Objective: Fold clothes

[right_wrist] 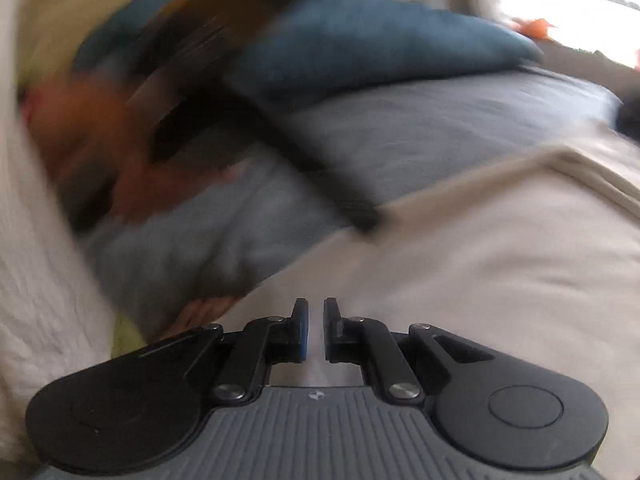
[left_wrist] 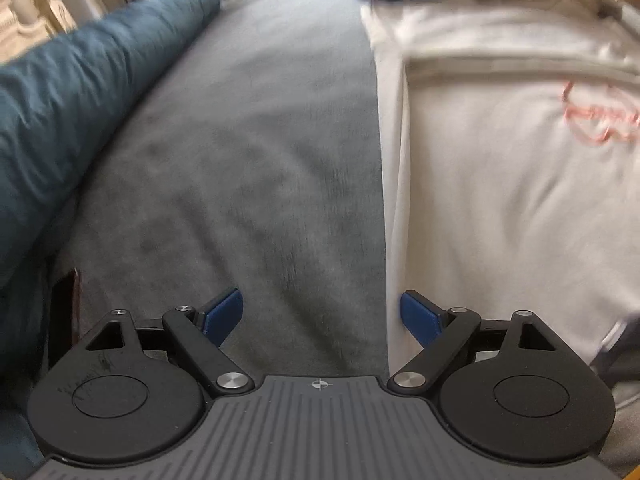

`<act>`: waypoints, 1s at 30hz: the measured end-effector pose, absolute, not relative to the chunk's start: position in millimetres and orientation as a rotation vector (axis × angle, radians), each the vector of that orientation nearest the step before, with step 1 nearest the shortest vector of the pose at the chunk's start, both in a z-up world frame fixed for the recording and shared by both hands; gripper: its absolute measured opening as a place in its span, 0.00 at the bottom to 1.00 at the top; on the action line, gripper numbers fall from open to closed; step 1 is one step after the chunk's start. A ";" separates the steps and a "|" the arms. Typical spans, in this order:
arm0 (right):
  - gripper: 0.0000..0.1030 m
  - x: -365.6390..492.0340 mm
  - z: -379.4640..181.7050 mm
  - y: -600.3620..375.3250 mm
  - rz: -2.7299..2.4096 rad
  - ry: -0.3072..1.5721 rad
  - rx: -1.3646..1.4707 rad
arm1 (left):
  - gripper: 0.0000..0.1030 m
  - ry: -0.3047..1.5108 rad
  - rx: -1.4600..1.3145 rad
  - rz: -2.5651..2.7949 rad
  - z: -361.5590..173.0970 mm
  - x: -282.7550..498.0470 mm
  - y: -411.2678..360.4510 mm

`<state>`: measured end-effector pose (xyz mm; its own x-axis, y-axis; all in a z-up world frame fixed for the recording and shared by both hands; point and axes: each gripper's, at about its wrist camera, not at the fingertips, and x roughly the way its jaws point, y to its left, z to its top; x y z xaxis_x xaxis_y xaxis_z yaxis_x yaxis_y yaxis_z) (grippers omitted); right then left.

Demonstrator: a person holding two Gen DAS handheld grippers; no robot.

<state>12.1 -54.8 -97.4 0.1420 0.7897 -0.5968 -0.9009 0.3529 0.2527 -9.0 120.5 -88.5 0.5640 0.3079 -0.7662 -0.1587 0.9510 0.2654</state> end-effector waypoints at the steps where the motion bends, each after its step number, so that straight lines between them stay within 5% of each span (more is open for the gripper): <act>1: 0.07 28.9 -91.3 -72.5 1.138 0.737 -0.136 | 0.85 0.885 0.166 0.258 -80.2 -11.2 120.3; 8: 0.08 84.8 -81.6 -180.4 0.734 0.758 -0.135 | 0.81 0.814 0.226 -0.157 -72.5 4.3 67.1; 13: 0.06 49.5 -100.3 -231.1 0.649 0.848 -0.192 | 0.76 0.943 0.292 -0.321 -115.8 -2.5 39.7; 19: 0.06 4.2 -89.3 -312.5 0.465 0.935 -0.181 | 0.81 1.016 0.301 -0.197 -115.5 -29.9 81.2; 30: 0.06 3.4 -92.4 -252.0 0.713 0.896 -0.161 | 0.80 1.011 0.355 -0.376 -113.2 -30.3 34.4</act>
<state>3.4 -252.0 -92.4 0.4143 0.5006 -0.7601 -0.6290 0.7611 0.1584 -30.3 34.4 -113.2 0.4781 -0.1394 -0.8672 0.4618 0.8798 0.1131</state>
